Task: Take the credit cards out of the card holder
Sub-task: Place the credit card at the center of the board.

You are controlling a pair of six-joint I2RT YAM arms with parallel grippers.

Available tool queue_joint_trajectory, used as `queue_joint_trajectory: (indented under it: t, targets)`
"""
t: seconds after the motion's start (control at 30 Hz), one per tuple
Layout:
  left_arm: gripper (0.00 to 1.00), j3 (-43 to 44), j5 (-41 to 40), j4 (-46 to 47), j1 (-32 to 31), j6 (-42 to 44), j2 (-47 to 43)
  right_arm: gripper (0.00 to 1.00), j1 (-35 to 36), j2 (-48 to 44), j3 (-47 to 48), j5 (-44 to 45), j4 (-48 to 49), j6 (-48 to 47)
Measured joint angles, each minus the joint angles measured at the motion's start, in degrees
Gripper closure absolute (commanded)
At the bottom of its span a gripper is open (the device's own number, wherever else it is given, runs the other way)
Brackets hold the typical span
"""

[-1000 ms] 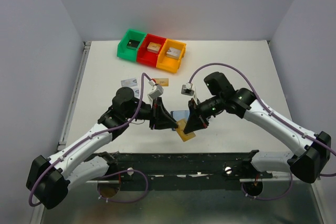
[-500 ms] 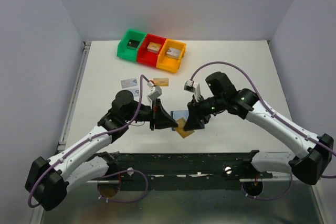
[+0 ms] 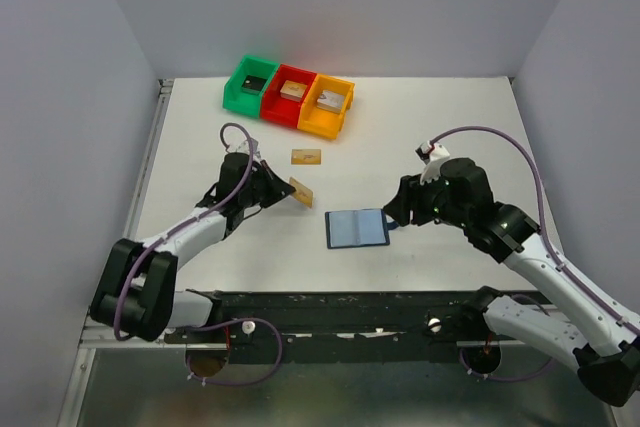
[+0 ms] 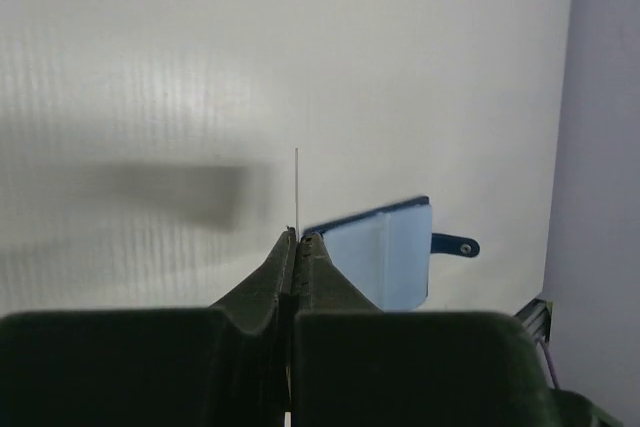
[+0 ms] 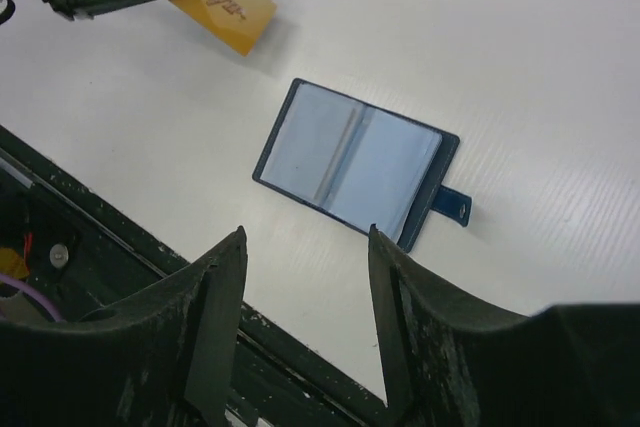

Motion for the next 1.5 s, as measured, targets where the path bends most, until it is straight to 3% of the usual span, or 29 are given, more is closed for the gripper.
queue_joint_trajectory:
  t: [0.2, 0.43, 1.0, 1.5]
  targets:
    - [1.00, 3.9, 0.5, 5.1, 5.1, -4.1, 13.4, 0.41, 0.0, -0.5, -5.5, 0.0, 2.2, 3.1]
    - [1.00, 6.9, 3.7, 15.0, 6.7, -9.0, 23.4, 0.41, 0.0, 0.7, -5.7, 0.0, 3.8, 3.9]
    - [0.99, 7.4, 5.9, 24.9, 7.4, -14.1, 32.4, 0.41, 0.0, 3.8, -5.7, -0.1, 4.5, 3.1]
    - [0.55, 7.7, 7.8, 27.2, 8.9, -14.9, 35.5, 0.40, 0.0, 5.3, -5.7, 0.0, 4.7, 3.1]
